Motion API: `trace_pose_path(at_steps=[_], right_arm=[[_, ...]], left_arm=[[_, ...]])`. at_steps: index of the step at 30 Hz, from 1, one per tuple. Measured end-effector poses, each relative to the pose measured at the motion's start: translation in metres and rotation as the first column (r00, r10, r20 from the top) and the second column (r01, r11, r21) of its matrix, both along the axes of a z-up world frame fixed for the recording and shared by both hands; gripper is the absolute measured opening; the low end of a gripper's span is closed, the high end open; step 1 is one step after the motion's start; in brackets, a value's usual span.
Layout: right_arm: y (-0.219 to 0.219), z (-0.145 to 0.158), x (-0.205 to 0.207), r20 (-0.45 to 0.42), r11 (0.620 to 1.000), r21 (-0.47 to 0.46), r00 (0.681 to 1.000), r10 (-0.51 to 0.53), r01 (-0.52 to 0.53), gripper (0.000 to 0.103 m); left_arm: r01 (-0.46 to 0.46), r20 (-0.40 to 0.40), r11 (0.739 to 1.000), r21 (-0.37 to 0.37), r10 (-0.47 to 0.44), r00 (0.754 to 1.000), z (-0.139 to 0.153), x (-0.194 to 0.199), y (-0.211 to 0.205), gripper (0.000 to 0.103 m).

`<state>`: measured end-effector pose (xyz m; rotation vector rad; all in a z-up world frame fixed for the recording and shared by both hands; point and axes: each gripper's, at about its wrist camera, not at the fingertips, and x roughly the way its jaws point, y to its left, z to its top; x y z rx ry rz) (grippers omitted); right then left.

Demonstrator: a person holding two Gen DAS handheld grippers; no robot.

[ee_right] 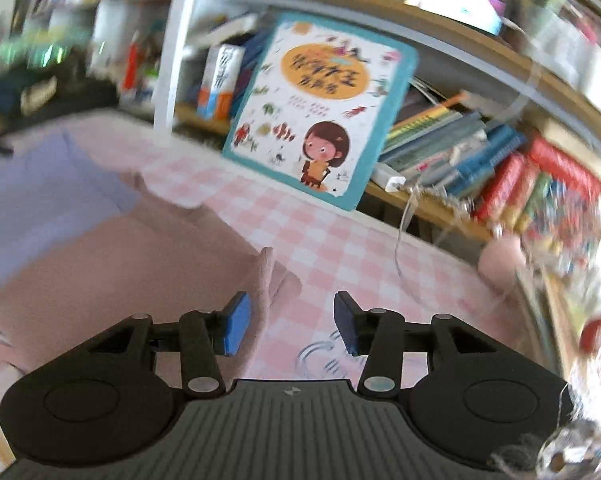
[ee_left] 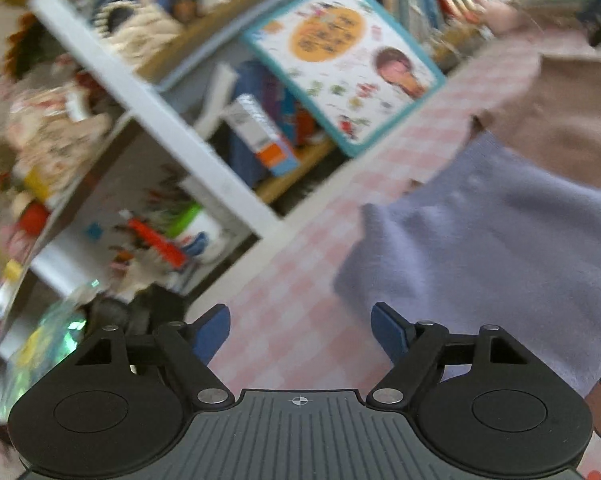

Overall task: Fold clothes
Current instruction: 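Grasp the folded sweater edge with the right gripper while the left gripper grasps the lavender edge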

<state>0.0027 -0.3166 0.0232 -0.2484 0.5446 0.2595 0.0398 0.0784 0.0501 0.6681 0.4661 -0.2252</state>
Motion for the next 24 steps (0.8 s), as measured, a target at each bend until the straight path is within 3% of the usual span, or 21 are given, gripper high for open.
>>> trace_pose_path(at_steps=[1, 3, 5, 9, 14, 17, 21, 24], right_arm=[[-0.004, 0.001, -0.006, -0.007, 0.999, 0.047, 1.0, -0.004, 0.005, 0.042], [-0.008, 0.002, -0.015, -0.022, 0.991, 0.131, 1.0, -0.011, 0.014, 0.028], [-0.011, -0.001, -0.021, -0.049, 0.977, 0.212, 0.999, -0.017, 0.026, 0.022], [-0.008, -0.017, -0.027, -0.108, 0.959, 0.28, 0.994, -0.02, 0.05, 0.016], [-0.004, -0.039, -0.023, -0.152, 0.972, 0.202, 0.984, -0.092, 0.122, 0.016], [-0.009, -0.043, -0.021, -0.165, 0.963, 0.227, 0.981, -0.106, 0.142, 0.017], [-0.012, -0.04, -0.02, -0.147, 0.957, 0.244, 0.982, -0.122, 0.155, 0.017], [-0.014, -0.036, -0.012, -0.139, 0.949, 0.278, 0.983, -0.116, 0.151, 0.017]], left_arm=[[0.002, -0.003, 0.998, -0.055, -0.002, 1.0, 0.002, -0.004, 0.003, 0.08], [0.006, -0.007, 0.986, -0.165, -0.007, 1.0, 0.005, -0.013, 0.01, 0.08], [0.009, -0.011, 0.962, -0.272, -0.013, 1.0, 0.008, -0.022, 0.017, 0.08], [0.007, -0.051, 0.915, -0.403, -0.03, 0.998, -0.005, -0.032, 0.016, 0.08], [-0.04, -0.109, 0.905, -0.423, -0.007, 0.994, -0.024, -0.029, 0.012, 0.079], [-0.064, -0.126, 0.904, -0.423, 0.011, 0.992, -0.03, -0.024, 0.013, 0.078], [-0.087, -0.146, 0.894, -0.44, 0.024, 0.989, -0.033, -0.015, 0.016, 0.062], [-0.094, -0.162, 0.876, -0.473, 0.018, 0.987, -0.035, -0.005, 0.018, 0.06]])
